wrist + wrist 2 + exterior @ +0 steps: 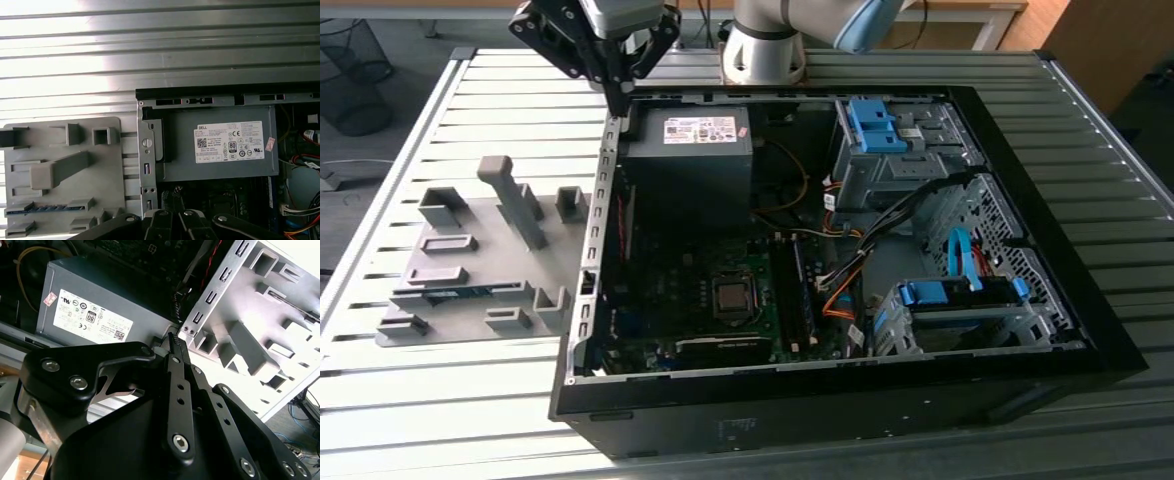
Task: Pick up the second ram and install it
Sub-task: 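Reach for the second ram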
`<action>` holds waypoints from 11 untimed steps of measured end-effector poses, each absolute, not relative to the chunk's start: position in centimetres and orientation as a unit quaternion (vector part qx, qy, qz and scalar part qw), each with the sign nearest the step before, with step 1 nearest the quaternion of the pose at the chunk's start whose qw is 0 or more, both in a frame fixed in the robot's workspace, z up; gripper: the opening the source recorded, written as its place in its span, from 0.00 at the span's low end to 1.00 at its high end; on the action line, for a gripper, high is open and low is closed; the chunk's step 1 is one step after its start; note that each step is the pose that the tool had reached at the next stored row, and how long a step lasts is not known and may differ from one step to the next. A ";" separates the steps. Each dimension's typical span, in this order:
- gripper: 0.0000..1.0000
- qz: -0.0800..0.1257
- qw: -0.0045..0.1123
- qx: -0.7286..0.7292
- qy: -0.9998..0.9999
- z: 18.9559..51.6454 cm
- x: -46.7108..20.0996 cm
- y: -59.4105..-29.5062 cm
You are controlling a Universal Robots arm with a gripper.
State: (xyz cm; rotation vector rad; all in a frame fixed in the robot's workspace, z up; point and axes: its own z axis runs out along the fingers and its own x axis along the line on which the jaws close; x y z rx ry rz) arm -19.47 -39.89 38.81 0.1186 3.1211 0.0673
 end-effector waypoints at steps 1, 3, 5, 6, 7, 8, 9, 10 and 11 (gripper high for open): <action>0.11 0.022 0.009 0.038 0.999 38.8 -19.5 -39.9; 0.11 0.022 0.009 0.038 0.999 38.8 -19.6 -39.9; 0.11 0.022 0.009 0.038 0.999 38.8 -19.7 -39.9; 0.11 0.022 0.009 0.038 0.999 38.8 -19.7 -39.9; 0.11 0.022 0.009 0.038 0.999 38.8 -19.7 -39.9; 0.11 0.022 0.009 0.038 0.999 38.8 -19.8 -39.9; 0.11 0.022 0.009 0.038 0.999 38.8 -19.8 -39.9; 0.11 0.022 0.009 0.038 0.999 38.8 -19.8 -39.9; 0.11 0.022 0.009 0.038 0.999 38.8 -19.8 -39.9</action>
